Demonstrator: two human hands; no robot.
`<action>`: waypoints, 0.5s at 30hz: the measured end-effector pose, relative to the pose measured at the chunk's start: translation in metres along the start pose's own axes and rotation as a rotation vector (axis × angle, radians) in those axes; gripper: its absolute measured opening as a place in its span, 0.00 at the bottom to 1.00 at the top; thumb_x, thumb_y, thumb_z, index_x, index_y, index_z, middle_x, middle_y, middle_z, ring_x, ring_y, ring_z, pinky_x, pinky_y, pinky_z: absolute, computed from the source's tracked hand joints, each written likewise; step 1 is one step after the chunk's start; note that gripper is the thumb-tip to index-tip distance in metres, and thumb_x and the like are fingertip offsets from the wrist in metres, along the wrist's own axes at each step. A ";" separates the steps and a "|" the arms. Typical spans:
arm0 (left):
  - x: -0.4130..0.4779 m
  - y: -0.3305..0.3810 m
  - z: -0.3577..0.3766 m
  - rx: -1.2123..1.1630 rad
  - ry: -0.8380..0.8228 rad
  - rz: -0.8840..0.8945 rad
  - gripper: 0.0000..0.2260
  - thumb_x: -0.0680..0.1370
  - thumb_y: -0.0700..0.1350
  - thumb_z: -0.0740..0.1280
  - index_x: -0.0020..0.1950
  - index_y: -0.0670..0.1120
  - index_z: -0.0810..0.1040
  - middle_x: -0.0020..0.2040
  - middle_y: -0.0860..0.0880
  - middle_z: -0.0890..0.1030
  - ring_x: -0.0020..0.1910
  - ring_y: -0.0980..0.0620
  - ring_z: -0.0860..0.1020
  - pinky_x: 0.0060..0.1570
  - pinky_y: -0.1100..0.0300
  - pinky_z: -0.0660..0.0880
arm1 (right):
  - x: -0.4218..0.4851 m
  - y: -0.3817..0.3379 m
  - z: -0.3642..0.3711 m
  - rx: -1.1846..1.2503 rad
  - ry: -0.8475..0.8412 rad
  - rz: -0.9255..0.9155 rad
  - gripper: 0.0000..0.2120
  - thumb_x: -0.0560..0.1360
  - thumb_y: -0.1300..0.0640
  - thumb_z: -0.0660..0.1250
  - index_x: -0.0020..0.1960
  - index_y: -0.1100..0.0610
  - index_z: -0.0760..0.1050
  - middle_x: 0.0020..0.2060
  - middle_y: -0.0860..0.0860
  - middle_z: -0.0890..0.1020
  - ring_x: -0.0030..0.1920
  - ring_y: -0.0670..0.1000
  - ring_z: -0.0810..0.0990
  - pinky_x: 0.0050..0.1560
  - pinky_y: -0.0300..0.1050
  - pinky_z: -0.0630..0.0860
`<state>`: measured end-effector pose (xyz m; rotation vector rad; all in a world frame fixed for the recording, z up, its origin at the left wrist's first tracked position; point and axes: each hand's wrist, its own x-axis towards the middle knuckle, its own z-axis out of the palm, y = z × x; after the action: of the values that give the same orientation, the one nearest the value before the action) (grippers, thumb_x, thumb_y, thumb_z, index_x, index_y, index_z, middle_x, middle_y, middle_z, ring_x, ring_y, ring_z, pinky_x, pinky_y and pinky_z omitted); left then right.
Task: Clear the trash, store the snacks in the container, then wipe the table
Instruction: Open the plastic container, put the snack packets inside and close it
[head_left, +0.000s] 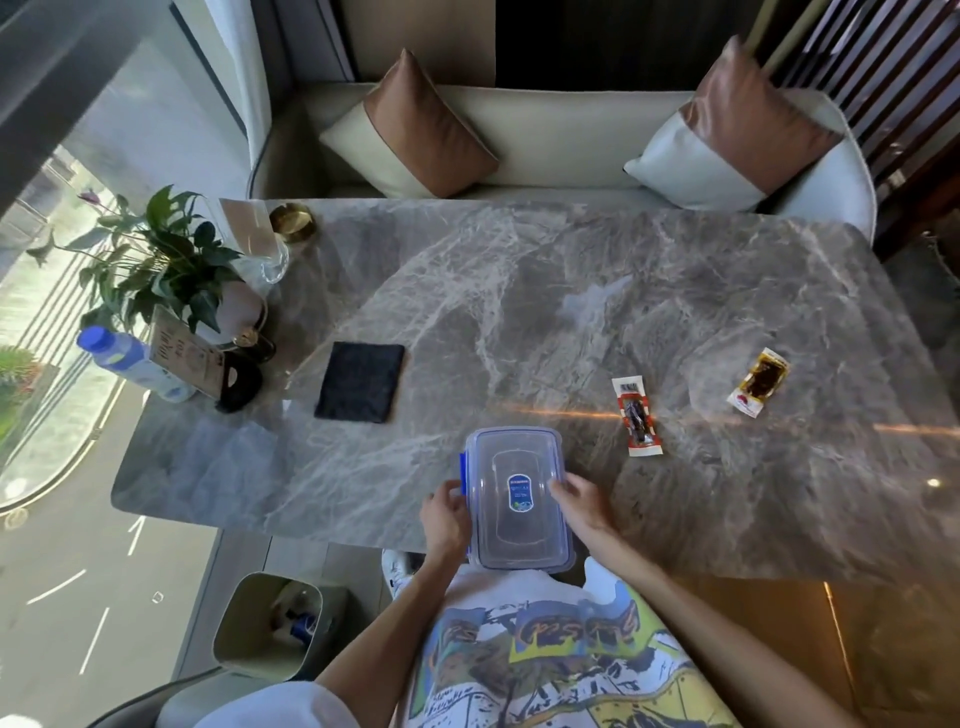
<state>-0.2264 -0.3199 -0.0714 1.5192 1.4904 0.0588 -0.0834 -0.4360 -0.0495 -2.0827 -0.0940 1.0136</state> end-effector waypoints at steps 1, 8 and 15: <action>0.000 0.003 0.001 0.017 -0.024 0.030 0.18 0.76 0.33 0.57 0.65 0.41 0.76 0.57 0.35 0.80 0.54 0.37 0.78 0.58 0.47 0.75 | -0.001 -0.001 0.003 -0.013 -0.024 -0.027 0.15 0.77 0.59 0.67 0.62 0.64 0.77 0.55 0.69 0.80 0.53 0.64 0.80 0.54 0.54 0.76; 0.006 0.024 0.002 -0.235 -0.187 -0.099 0.14 0.81 0.38 0.60 0.67 0.37 0.69 0.51 0.35 0.77 0.40 0.46 0.76 0.35 0.56 0.73 | 0.000 -0.011 -0.016 0.357 0.056 -0.013 0.23 0.75 0.70 0.67 0.69 0.64 0.72 0.57 0.64 0.82 0.49 0.52 0.77 0.51 0.46 0.77; 0.009 0.036 0.017 -0.267 -0.262 -0.245 0.14 0.78 0.37 0.65 0.59 0.45 0.62 0.45 0.40 0.74 0.31 0.49 0.75 0.34 0.52 0.77 | 0.021 0.016 -0.089 0.643 0.223 0.140 0.20 0.78 0.67 0.64 0.69 0.60 0.72 0.45 0.55 0.81 0.39 0.48 0.77 0.40 0.40 0.74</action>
<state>-0.1871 -0.3147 -0.0629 1.0800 1.3844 -0.0806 -0.0121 -0.4945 -0.0417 -1.6022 0.4414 0.7517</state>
